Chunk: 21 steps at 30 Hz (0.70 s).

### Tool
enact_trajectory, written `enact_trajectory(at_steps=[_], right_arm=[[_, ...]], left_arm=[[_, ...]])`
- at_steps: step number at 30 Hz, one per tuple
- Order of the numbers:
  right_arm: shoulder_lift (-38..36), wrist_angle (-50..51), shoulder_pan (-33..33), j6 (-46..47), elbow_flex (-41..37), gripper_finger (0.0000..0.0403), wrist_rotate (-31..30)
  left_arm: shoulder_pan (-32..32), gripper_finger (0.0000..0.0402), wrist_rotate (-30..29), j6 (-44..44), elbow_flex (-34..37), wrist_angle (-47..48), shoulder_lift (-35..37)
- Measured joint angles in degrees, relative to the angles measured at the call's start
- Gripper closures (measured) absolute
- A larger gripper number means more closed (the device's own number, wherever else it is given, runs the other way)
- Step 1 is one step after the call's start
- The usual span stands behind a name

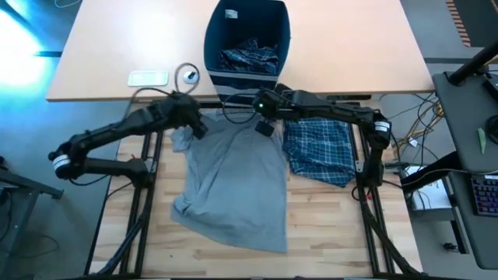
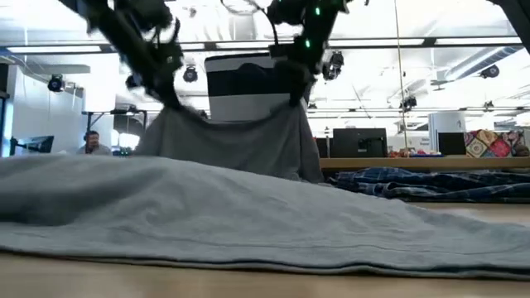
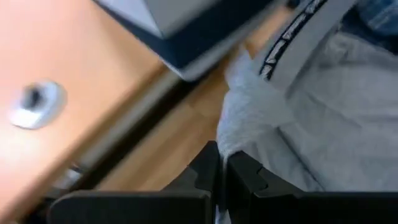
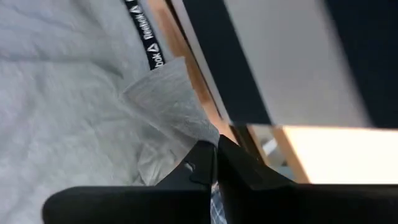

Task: Fold Laundry from Bin
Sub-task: Fold the gray shirt

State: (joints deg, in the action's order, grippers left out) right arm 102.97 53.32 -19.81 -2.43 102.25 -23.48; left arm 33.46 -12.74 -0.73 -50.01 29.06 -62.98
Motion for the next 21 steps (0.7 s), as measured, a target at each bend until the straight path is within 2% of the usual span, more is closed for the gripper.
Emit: enact_trajectory(at_steps=[3,6,10,13,17,21], right_arm=[[0.0,-1.4,-1.1,0.1,-3.7,0.0386,1.0],[0.0,-1.4,-1.3,1.9,-5.1,0.0357,3.2],[0.0,2.5,-1.2,5.2,-4.6,0.029,3.7],[-1.0,6.5,0.3,6.0,-2.9,0.0244,4.8],[-4.7,6.9,7.6,7.6,-4.2,0.0207,11.1],[-6.3,5.5,18.9,8.9,-7.8,0.0194,12.0]], left_arm=[[1.8,0.0401,-1.4,-2.1,3.5,-5.0,-3.0],[2.5,0.0386,-0.6,-2.3,3.7,-4.8,-5.4],[3.0,0.0331,1.3,-2.8,-2.4,5.8,-7.1],[1.4,0.0272,3.2,-3.6,-9.3,19.5,-6.7],[-6.3,0.0203,11.5,-11.0,-14.7,34.5,-2.4],[-22.5,0.016,11.6,-27.4,-13.1,40.5,4.6]])
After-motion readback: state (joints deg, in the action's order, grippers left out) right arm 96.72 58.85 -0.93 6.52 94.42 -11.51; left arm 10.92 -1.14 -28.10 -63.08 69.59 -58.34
